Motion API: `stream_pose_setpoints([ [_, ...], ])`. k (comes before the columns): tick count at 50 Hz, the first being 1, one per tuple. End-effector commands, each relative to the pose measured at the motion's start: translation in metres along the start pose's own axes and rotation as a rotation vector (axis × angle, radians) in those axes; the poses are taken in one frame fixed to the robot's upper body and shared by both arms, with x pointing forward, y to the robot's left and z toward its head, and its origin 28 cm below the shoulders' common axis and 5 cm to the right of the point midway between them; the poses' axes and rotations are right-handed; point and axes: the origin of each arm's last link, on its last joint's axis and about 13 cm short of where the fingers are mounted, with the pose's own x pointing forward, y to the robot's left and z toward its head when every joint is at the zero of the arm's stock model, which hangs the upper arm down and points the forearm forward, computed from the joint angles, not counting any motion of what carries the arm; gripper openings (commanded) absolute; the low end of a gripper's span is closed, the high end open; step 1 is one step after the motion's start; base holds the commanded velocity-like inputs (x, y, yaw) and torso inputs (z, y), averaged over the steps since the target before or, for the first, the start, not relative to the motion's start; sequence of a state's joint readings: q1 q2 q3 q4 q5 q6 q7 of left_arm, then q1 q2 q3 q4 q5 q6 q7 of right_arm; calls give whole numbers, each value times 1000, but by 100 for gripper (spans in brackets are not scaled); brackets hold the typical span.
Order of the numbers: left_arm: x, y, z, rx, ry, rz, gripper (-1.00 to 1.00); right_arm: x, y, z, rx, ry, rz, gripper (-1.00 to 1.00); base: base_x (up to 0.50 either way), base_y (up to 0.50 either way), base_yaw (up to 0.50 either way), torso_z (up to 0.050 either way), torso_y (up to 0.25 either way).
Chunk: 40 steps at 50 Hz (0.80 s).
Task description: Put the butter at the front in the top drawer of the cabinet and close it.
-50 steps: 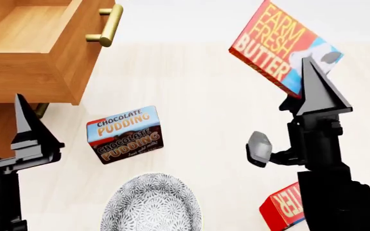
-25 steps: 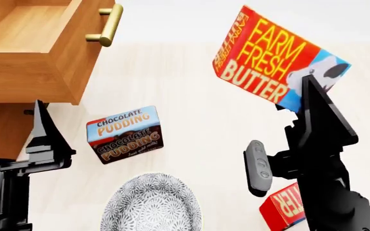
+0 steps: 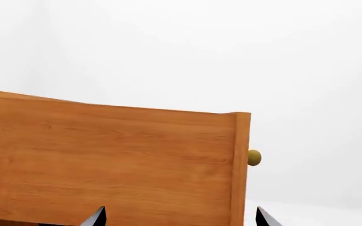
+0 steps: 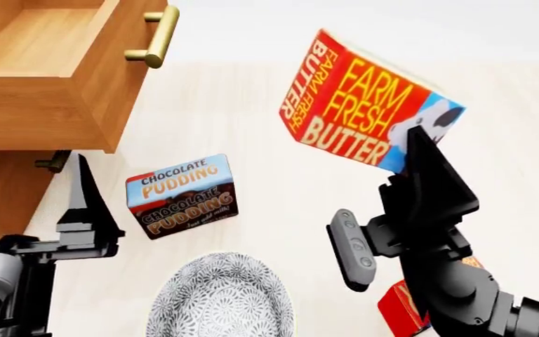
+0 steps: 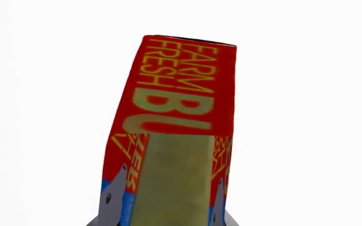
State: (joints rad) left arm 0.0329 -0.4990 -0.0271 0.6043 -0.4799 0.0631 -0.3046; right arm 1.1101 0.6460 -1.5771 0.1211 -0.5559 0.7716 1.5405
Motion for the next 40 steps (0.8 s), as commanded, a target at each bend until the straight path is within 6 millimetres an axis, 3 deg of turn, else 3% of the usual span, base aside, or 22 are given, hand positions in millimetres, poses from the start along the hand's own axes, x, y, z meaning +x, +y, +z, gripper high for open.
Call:
stream_pose_setpoints([
  [1,0,-1,2,2,10,-48,100,9,4,0,1,-12,-55,-100,0,0,0,0,0],
  [14,3,-8,6,-26,54,-161,100,7,-2,-2,-11,-8,-60,-100,0,0,0,0,1],
  [21,13,-16,25,-76,161,-408,100,5,-4,0,-5,-5,-64,-100,0,0,0,0,1],
  [28,35,-24,54,-137,299,-646,100,3,-5,4,0,-6,-69,-100,0,0,0,1,1],
  [35,55,-26,74,-161,384,-797,100,3,-7,4,3,-5,-71,-100,0,0,0,0,0],
  [40,59,-26,85,-143,440,-872,100,3,-8,4,1,-3,-69,-100,0,0,0,0,2],
])
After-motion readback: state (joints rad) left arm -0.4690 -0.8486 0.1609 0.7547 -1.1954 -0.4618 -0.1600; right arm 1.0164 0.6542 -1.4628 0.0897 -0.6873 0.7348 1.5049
